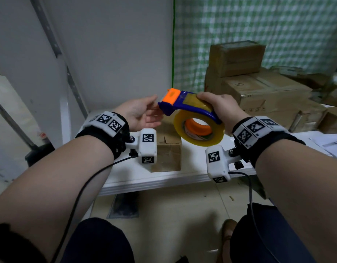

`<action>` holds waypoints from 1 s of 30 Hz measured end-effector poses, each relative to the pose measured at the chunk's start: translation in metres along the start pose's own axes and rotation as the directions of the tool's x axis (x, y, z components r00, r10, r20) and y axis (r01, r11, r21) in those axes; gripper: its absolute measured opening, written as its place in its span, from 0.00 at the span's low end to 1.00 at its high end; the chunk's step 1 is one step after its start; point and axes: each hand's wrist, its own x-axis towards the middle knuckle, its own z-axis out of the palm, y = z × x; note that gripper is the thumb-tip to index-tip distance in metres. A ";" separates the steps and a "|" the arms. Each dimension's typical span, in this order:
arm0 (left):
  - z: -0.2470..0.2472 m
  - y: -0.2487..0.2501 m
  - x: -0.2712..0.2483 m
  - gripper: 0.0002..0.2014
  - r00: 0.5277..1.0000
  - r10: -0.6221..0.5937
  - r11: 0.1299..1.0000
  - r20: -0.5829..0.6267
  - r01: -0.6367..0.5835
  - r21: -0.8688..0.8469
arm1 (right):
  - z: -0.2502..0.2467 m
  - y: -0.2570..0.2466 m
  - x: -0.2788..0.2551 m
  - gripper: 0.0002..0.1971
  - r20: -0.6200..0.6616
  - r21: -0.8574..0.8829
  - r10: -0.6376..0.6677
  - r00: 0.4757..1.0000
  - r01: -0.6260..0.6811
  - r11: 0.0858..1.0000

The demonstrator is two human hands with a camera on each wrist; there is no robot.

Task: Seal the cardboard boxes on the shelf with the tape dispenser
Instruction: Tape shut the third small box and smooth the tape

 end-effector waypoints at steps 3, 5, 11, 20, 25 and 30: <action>0.002 -0.003 -0.006 0.09 1.000 -0.007 1.000 -0.008 0.007 -0.023 | -0.001 0.002 -0.002 0.20 0.023 -0.038 -0.003 1.000 0.004 0.999; 0.003 -0.005 -0.007 0.09 1.000 0.009 1.000 -0.030 -0.009 -0.011 | -0.001 0.002 -0.004 0.23 0.053 -0.038 0.005 0.999 -0.003 0.999; 0.009 -0.016 -0.003 0.09 0.985 0.060 0.995 -0.160 -0.047 0.083 | -0.003 0.001 -0.002 0.28 0.125 -0.113 0.020 0.992 -0.006 0.994; 0.003 -0.036 -0.017 0.10 0.927 0.062 0.997 -0.371 -0.042 0.062 | -0.013 -0.012 0.001 0.34 0.307 -0.340 0.110 0.945 0.001 0.940; -0.017 -0.057 -0.030 0.07 0.865 0.026 0.999 -0.501 -0.002 0.048 | -0.024 -0.012 -0.004 0.26 0.376 -0.449 0.148 0.915 0.040 0.892; -0.007 -0.074 -0.034 0.08 0.831 0.066 0.998 -0.552 -0.053 0.039 | -0.023 -0.017 -0.014 0.17 0.380 -0.504 0.121 0.917 0.096 0.859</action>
